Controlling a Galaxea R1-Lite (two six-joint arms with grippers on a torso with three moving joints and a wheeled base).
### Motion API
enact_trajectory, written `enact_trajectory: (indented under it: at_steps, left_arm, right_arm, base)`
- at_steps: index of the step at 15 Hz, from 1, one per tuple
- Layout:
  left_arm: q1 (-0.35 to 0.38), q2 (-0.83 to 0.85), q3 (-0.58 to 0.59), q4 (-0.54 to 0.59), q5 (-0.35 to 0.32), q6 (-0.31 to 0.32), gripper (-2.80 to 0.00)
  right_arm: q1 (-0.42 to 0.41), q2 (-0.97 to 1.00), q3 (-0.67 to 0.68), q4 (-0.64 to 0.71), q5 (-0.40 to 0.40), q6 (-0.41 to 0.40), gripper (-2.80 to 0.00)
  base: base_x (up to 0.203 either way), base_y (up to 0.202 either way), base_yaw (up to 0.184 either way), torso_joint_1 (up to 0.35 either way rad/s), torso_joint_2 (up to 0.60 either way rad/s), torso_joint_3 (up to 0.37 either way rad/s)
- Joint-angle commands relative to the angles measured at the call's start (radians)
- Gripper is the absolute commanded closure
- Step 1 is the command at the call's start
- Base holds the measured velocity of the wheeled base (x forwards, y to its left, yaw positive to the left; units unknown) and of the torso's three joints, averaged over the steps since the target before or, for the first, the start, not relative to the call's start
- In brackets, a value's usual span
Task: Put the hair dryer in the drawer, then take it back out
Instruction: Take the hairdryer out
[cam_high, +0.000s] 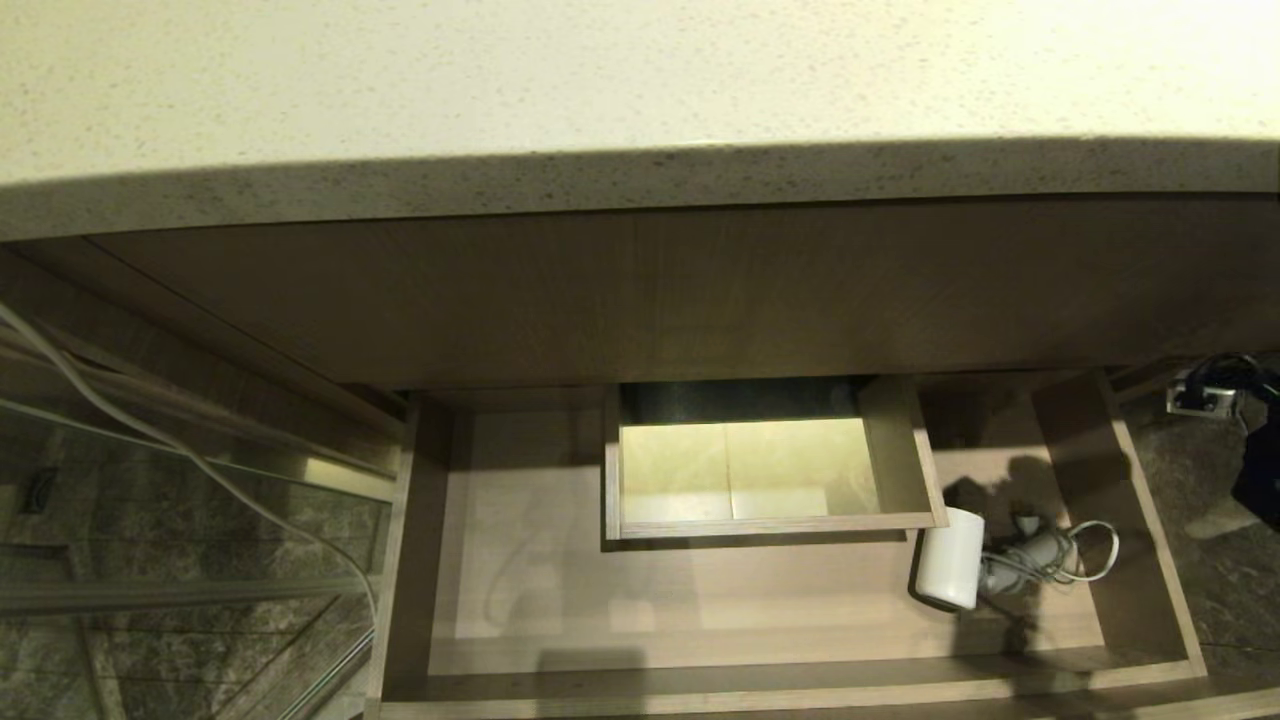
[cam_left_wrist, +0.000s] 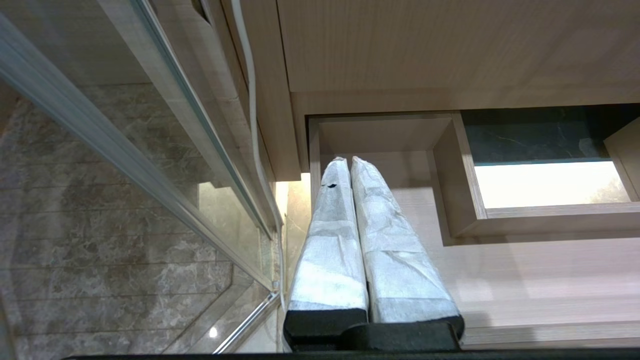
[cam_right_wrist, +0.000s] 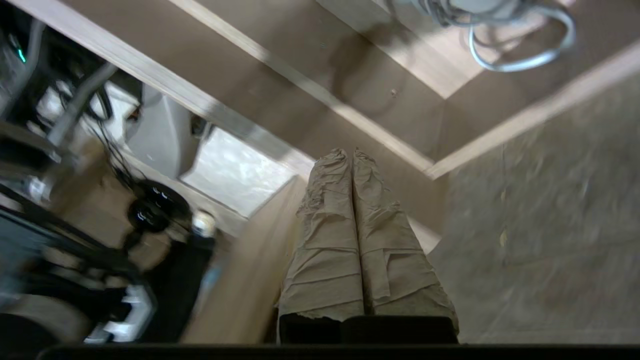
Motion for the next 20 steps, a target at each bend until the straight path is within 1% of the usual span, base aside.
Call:
enact_trajectory:
  at_steps: [1,4,7,8,10,11,12,13,15,20]
  left_arm:
    - [0.0,0.0,0.04,-0.001,0.0,0.0,0.0]
    - [0.0,0.0,0.04,-0.001,0.0,0.0,0.0]
    - [0.0,0.0,0.04,-0.001,0.0,0.0,0.0]
    - [0.0,0.0,0.04,-0.001,0.0,0.0,0.0]
    - [0.0,0.0,0.04,-0.001,0.0,0.0,0.0]
    - [0.0,0.0,0.04,-0.001,0.0,0.0,0.0]
    - [0.0,0.0,0.04,-0.001,0.0,0.0,0.0]
    - [0.0,0.0,0.04,-0.001,0.0,0.0,0.0]
    - [0.0,0.0,0.04,-0.001,0.0,0.0,0.0]
    - [0.0,0.0,0.04,-0.001,0.0,0.0,0.0]
  right_arm:
    - [-0.032,0.11,-0.021,0.008,0.005,-0.054,0.0]
    - [-0.058,0.154,-0.014,0.0,0.001,-0.061,0.0]
    - [-0.059,0.2,-0.037,-0.011,0.0,-0.061,0.0]
    - [-0.058,0.22,-0.042,-0.032,0.001,-0.061,0.0]
    - [-0.057,0.25,-0.048,-0.12,-0.008,-0.06,0.0]
    - [-0.057,0.268,-0.053,-0.156,-0.024,-0.059,0.0]
    - [-0.058,0.287,-0.054,-0.195,-0.062,-0.057,0.0]
    - [-0.057,0.302,-0.055,-0.22,-0.083,-0.053,0.0]
    - [-0.059,0.338,-0.062,-0.289,-0.103,-0.05,0.0]
    - [-0.052,0.368,-0.055,-0.303,-0.102,-0.048,0.0]
  base:
    - [0.0,0.0,0.0,0.0,0.0,0.0]
    - [0.0,0.0,0.0,0.0,0.0,0.0]
    - [0.0,0.0,0.0,0.0,0.0,0.0]
    - [0.0,0.0,0.0,0.0,0.0,0.0]
    - [0.0,0.0,0.0,0.0,0.0,0.0]
    - [0.0,0.0,0.0,0.0,0.0,0.0]
    - [0.0,0.0,0.0,0.0,0.0,0.0]
    - [0.0,0.0,0.0,0.0,0.0,0.0]
    - [0.0,0.0,0.0,0.0,0.0,0.0]
    - [0.0,0.0,0.0,0.0,0.0,0.0]
